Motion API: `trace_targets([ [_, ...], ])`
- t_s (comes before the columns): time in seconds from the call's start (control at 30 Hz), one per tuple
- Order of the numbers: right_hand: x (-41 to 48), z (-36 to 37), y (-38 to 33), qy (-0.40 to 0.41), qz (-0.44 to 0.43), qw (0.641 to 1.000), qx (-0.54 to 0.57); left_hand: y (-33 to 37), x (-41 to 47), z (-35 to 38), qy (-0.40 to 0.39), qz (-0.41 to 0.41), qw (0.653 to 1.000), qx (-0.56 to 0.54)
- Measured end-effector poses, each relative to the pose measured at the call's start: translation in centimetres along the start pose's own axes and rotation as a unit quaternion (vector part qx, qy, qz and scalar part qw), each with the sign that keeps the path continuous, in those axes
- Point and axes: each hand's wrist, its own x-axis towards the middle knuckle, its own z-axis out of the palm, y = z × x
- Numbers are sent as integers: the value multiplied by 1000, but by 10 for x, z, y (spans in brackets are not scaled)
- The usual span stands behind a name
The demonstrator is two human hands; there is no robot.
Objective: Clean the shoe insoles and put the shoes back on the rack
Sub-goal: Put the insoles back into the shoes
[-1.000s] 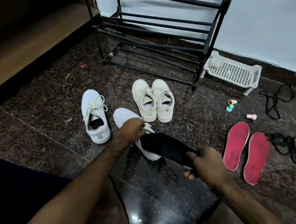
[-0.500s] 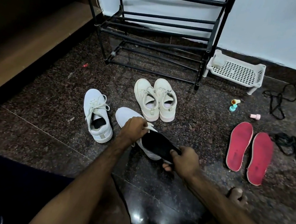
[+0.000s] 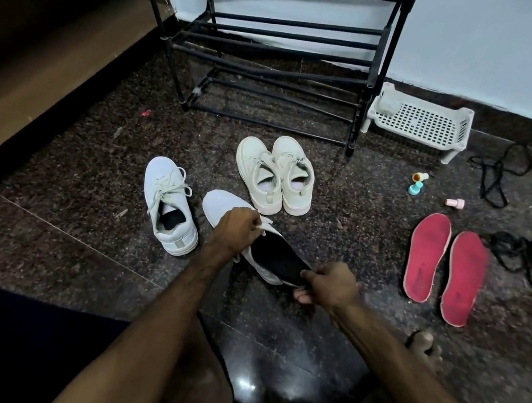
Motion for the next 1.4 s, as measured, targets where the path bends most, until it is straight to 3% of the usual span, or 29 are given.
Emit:
trace_targets([
  [0.17, 16, 27, -7, -1, -34, 999, -37, -3, -2, 1, -4, 1, 1000, -3],
  [0.43, 21, 12, -11, -62, 41, 997, 6, -10, -3, 1, 7, -13, 1000, -23],
  [0.63, 39, 27, -6, -26, -43, 998, -32, -6, -2, 1, 13, -17, 999, -27],
  [0.83, 53, 52, -20, 21, -101, 982, -161, -6, -3, -2, 12, -6, 1000, -27],
  [1.03, 48, 55, -34, 94, -91, 925, -358, -5, -4, -4, 14, -2, 999, -30],
  [1.27, 45, 64, -45, 75, -171, 793, -580, -4, -4, -6, 10, -5, 1000, -27],
  [1.4, 40, 41, -36, 61, -313, 764, -561, -4, -3, -4, 11, -10, 999, -31],
])
